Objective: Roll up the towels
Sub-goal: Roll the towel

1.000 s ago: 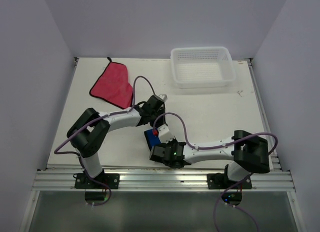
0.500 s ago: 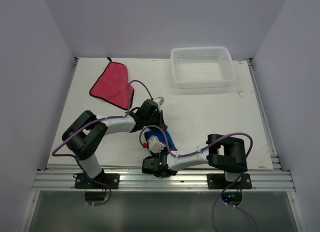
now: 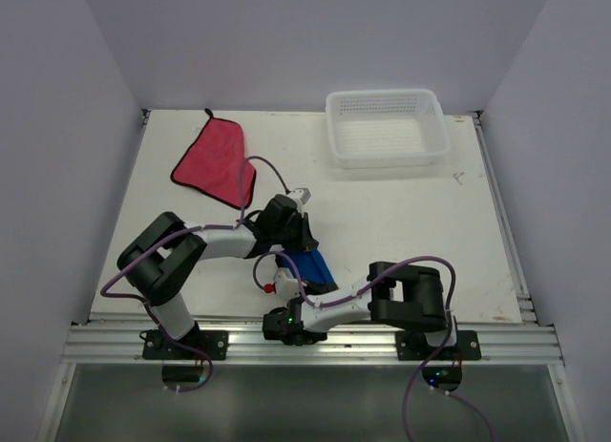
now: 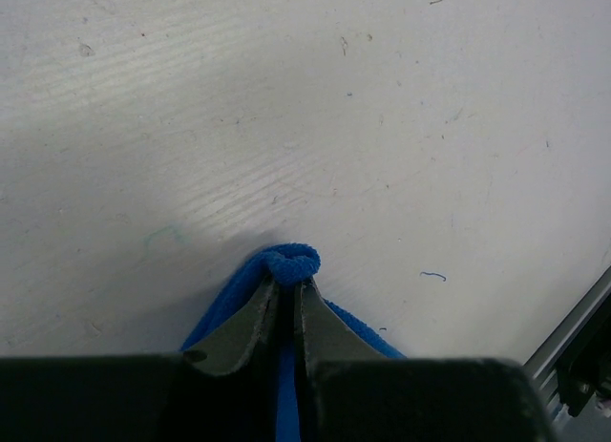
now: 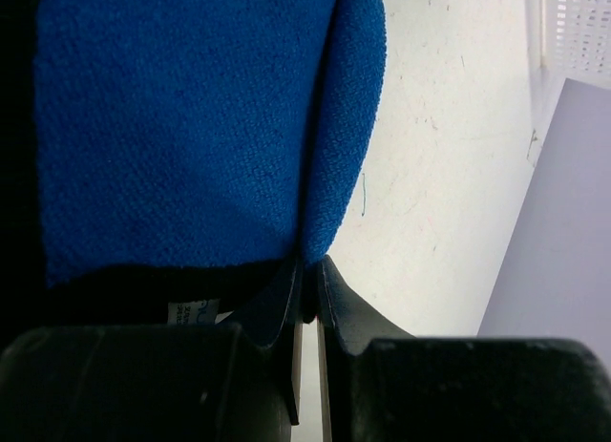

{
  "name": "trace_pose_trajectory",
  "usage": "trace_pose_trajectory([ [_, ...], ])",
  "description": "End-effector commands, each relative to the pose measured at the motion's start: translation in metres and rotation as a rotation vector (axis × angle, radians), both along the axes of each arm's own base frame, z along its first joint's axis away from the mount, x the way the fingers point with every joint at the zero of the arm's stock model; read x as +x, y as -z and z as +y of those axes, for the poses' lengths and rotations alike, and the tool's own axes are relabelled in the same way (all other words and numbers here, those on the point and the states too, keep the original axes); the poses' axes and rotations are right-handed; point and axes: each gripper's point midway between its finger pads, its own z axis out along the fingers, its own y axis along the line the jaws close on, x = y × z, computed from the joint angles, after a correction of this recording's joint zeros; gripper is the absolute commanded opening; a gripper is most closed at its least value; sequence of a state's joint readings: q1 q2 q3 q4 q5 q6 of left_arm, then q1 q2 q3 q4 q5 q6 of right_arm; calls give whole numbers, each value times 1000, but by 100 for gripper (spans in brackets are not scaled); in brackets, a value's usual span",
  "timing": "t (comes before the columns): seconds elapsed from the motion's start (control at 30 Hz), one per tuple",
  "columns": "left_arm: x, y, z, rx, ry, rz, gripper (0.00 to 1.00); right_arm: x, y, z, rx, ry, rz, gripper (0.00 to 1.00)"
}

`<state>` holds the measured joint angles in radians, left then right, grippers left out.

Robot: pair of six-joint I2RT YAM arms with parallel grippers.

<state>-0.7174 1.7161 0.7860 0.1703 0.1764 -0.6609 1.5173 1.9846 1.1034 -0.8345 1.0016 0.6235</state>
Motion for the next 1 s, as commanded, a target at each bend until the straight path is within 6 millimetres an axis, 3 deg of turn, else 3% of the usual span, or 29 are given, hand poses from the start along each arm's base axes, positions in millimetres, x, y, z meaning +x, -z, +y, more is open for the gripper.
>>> trace_pose_trajectory([
  [0.0,29,6,29,85,-100,-108,0,-12,7,-5,-51,-3,50,0],
  [0.2,18,17,31,70,-91,-88,0,-12,6,-4,-37,-3,51,0],
  [0.7,-1,35,34,113,-85,-87,0,-7,-42,16,260,3,7,18],
  [0.97,-7,39,36,119,-80,-79,0,-16,-41,14,331,11,74,27],
])
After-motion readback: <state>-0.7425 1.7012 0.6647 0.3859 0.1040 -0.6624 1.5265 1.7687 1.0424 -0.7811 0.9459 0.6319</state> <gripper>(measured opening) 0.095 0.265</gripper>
